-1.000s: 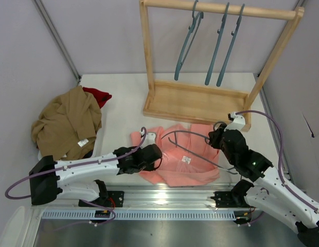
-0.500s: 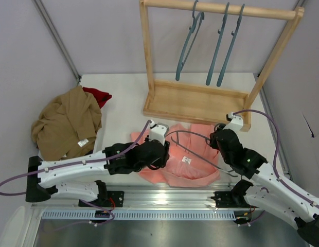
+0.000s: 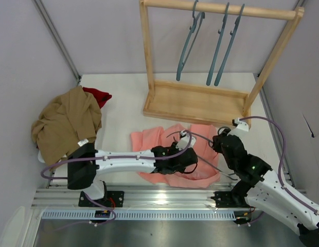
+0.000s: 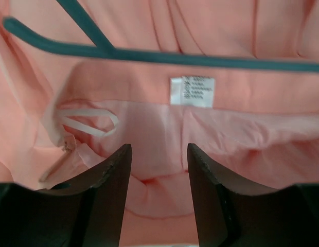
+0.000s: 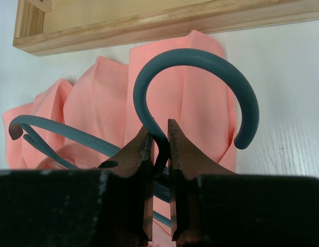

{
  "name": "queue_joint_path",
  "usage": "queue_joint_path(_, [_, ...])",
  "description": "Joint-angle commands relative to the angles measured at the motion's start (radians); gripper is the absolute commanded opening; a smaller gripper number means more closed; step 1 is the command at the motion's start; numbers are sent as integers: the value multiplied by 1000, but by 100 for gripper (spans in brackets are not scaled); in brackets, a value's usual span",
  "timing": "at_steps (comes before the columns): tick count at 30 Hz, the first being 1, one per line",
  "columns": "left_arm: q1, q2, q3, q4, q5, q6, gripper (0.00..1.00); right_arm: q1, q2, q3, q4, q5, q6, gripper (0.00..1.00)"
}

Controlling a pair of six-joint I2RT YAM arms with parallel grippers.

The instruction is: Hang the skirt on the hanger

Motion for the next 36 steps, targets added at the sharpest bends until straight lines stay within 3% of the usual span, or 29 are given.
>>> queue_joint_path(1, [62, 45, 69, -18, -55, -109, 53, 11, -21, -14, 29, 20, 27, 0])
queue_joint_path(9, [124, 114, 58, -109, -104, -267, 60, 25, -16, -31, 55, 9, 29, 0])
queue_joint_path(15, [142, 70, -56, 26, -61, -264, 65, 31, 19, -28, 74, 9, 21, 0])
queue_joint_path(21, [153, 64, -112, 61, -58, -284, 66, 39, 56, -25, 100, 6, 13, 0])
queue_joint_path(29, [164, -48, -175, 140, -89, -253, 24, 45, 97, -3, 101, 9, -3, 0])
queue_joint_path(32, [199, -186, -230, 152, -69, -220, 15, 54, 88, -5, 114, 8, -16, 0])
queue_joint_path(36, [294, -401, -373, 329, 37, -158, 5, 72, 55, -25, 150, -12, -43, 0])
